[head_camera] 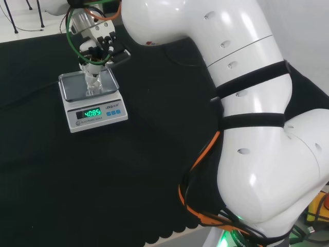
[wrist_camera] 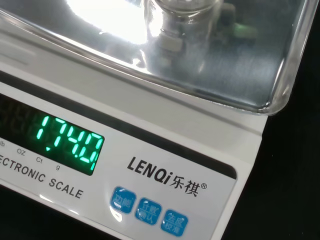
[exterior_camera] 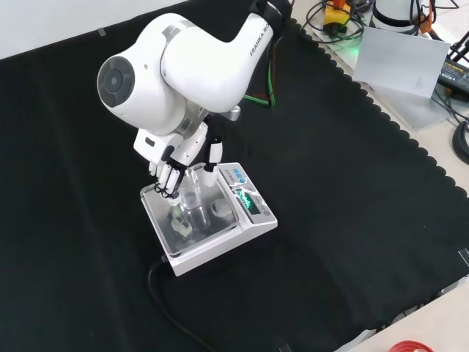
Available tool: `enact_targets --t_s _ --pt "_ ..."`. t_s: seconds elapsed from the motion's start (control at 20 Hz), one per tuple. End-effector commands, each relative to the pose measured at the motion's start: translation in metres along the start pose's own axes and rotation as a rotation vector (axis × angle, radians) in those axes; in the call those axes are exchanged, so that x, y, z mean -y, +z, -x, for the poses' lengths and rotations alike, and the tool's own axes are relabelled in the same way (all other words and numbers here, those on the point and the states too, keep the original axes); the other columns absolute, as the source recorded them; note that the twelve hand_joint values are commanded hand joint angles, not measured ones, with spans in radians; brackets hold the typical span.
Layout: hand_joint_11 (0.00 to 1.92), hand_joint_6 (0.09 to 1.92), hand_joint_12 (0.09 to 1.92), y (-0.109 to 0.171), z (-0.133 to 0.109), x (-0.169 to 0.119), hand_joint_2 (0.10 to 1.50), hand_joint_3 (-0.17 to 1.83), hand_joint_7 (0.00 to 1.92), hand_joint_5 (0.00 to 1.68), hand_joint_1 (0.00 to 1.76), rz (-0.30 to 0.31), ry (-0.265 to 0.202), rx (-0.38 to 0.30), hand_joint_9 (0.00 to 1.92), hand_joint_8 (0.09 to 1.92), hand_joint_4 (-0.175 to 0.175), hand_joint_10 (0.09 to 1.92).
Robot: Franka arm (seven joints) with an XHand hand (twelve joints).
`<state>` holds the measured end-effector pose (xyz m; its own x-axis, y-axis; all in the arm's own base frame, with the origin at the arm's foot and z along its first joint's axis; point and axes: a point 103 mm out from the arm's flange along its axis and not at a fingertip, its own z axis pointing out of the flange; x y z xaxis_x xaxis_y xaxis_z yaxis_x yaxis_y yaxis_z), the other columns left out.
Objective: Put the beaker on the electronic balance.
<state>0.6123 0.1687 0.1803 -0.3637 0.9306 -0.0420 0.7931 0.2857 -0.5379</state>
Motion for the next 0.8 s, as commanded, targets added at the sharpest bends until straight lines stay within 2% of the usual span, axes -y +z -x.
enact_targets --t_s 0.05,0.3,0.4,0.5,0.7,0.8 --pt "0.39 0.63 1.33 0.001 0.000 0.001 1.00 -0.17 0.25 0.32 0.88 -0.001 -0.001 0.006 0.46 0.71 -0.064 0.76" --pt "0.29 0.41 1.36 0.006 0.000 0.001 0.98 -0.17 0.06 0.21 0.86 -0.019 0.001 0.012 0.30 0.66 -0.048 0.80" --pt "0.28 0.21 1.36 0.008 0.001 0.002 0.98 -0.17 0.02 0.07 0.86 -0.012 0.004 0.006 0.28 0.65 0.001 0.81" --pt "0.28 0.10 1.37 0.007 0.002 0.003 0.98 -0.17 0.01 0.02 0.86 -0.007 0.006 0.008 0.27 0.64 0.024 0.81" --pt "0.28 0.09 1.36 0.000 0.007 0.011 0.98 -0.17 0.00 0.02 0.86 0.030 0.017 0.015 0.27 0.34 0.036 0.81" --pt "0.29 0.09 1.36 -0.003 0.008 0.014 0.98 -0.17 0.00 0.03 0.86 0.041 0.020 0.019 0.28 0.29 0.034 0.81"
